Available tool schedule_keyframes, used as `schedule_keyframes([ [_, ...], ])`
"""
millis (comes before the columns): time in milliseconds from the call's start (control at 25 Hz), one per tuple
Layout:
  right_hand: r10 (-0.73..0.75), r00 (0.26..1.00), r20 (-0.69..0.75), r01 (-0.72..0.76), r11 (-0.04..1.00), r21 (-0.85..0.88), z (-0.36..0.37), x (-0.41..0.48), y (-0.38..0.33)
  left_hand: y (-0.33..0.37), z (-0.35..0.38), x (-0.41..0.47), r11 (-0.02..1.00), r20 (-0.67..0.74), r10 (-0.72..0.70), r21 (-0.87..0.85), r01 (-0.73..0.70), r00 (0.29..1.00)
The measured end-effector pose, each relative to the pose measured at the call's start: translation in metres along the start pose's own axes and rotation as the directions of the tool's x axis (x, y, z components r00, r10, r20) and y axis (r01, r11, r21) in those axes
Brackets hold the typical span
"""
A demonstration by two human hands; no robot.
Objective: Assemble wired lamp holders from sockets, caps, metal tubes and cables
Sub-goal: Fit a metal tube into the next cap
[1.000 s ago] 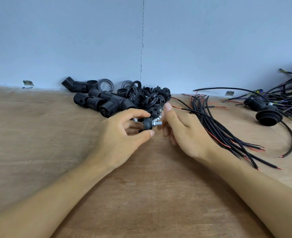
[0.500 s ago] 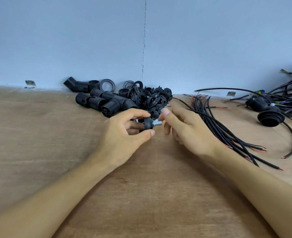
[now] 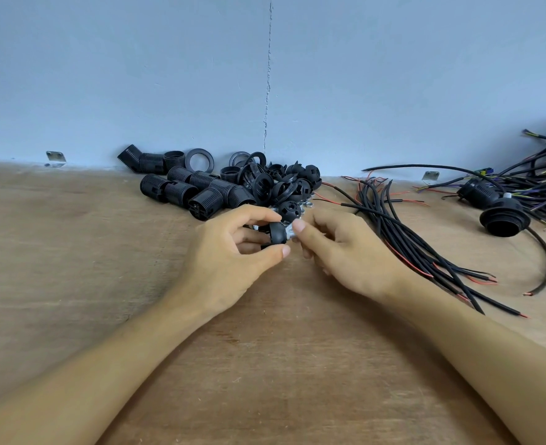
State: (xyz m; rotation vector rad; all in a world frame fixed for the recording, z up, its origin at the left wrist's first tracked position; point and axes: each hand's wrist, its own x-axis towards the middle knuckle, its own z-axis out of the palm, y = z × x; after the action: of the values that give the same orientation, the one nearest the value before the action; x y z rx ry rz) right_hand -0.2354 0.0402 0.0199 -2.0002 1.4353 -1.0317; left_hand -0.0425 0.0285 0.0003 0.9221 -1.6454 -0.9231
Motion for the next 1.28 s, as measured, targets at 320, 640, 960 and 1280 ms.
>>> schedule_keyframes([
  [320,0.001,1.0,0.018,-0.002,0.999,0.038,-0.0024,-0.0025,-0.0031,-0.0011,-0.0005,0.0007,1.0,-0.014,0.003,-0.016,-0.003,1.0],
  [640,0.053,0.998,-0.029,-0.052,0.998,0.035,-0.0015,-0.0028,-0.004,0.0001,0.0026,-0.0012,0.999,0.021,0.05,-0.002,-0.05,0.999],
  [960,-0.051,0.999,-0.019,0.047,0.987,-0.156,0.0018,-0.0026,-0.0035,-0.0003,0.0033,-0.0022,0.997,0.023,0.072,0.0,-0.072,0.997],
  [1280,-0.035,0.997,-0.064,0.035,0.999,-0.014,-0.0017,-0.0057,-0.0032,0.0016,0.0045,-0.0035,0.996,-0.013,0.09,0.025,-0.089,0.996],
])
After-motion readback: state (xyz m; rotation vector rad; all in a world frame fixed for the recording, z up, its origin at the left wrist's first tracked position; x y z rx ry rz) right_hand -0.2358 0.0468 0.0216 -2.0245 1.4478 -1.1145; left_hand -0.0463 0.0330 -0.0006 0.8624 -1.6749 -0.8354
